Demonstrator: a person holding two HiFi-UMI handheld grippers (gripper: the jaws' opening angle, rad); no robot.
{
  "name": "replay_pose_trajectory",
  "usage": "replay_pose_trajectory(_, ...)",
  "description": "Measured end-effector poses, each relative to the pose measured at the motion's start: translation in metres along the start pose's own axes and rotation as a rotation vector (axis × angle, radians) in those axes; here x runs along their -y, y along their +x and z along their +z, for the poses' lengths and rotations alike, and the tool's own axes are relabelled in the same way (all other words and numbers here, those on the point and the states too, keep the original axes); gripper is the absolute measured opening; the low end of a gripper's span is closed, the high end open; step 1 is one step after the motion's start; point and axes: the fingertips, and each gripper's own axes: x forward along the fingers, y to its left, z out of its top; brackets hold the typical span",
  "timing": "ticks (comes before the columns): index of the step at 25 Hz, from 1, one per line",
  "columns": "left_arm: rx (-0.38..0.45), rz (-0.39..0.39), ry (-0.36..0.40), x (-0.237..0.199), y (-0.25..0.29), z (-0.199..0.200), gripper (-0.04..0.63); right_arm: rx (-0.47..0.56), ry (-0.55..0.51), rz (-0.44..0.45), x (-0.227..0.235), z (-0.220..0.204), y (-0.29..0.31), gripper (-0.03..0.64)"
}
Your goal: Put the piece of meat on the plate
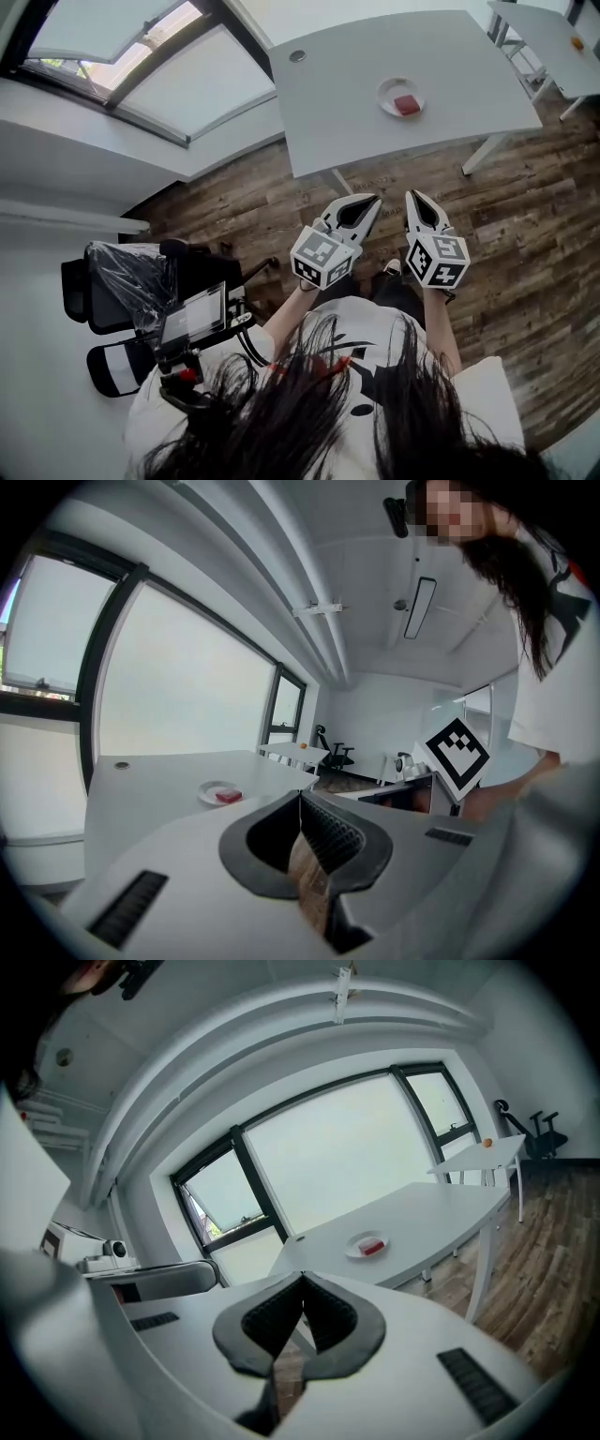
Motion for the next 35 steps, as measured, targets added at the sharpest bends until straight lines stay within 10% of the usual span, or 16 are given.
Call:
replay_pose_trajectory(19,0.027,-0.067,-0.028,-0.020,-0.204,-0.042,0.003,0.056,0.131,-0.084,-0.173,-0.088,-0.052,0.008)
replay_pose_trajectory(35,0.023,-0.238,-0.105,0.035,-0.229,-0.071,0.003,0.024,0.089,-0.176,-0.220,-0.141,-0.114,0.008)
